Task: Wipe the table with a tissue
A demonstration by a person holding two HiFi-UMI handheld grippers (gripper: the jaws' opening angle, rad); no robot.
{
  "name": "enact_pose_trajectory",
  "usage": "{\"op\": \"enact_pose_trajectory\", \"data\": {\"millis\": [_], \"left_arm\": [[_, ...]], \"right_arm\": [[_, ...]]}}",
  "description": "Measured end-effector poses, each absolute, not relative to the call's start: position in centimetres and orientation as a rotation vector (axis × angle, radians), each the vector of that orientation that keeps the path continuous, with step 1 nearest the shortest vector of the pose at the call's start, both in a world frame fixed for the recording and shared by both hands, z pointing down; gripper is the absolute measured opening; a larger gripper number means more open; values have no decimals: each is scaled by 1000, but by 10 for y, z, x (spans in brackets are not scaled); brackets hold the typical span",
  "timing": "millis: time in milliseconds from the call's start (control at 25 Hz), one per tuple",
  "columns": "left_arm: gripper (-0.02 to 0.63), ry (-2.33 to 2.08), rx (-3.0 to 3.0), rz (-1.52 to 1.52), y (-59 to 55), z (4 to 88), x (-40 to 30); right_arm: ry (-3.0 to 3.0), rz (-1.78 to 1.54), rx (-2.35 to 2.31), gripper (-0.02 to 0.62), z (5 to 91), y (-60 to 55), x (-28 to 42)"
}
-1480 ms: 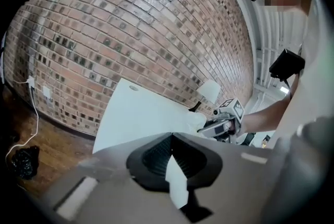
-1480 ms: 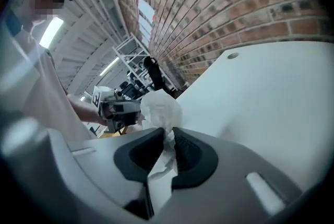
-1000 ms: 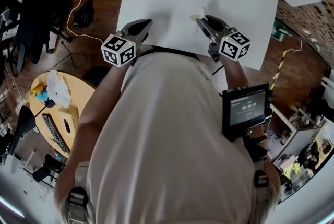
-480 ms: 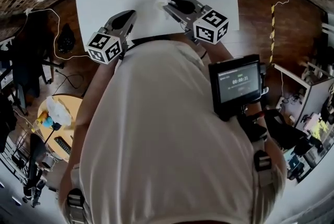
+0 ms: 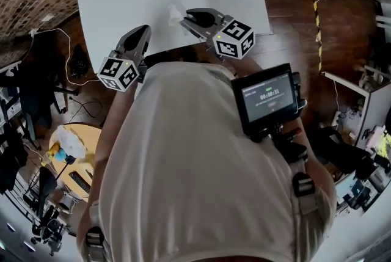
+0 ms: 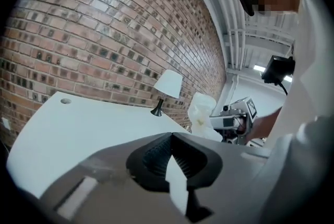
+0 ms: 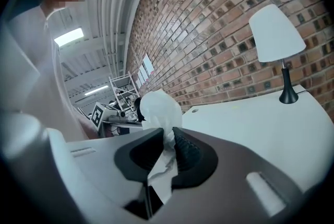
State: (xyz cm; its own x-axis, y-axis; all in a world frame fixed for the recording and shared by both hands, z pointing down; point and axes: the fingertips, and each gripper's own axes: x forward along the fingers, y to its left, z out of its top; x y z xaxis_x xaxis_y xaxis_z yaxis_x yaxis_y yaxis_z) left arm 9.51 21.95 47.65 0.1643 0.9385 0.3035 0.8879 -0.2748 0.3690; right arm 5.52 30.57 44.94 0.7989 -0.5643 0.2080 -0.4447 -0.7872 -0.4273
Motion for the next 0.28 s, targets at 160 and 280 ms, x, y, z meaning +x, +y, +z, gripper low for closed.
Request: {"op": "enact_pose_trajectory", "data": {"millis": [160, 280], "left_arm": [[5, 1835, 2302, 733, 219, 479, 88], [6, 1847, 2311, 729, 218, 479, 87]], "right_arm": [[750, -477, -2634, 52, 456, 304, 50], [764, -465, -2636, 52, 456, 300, 50]]}}
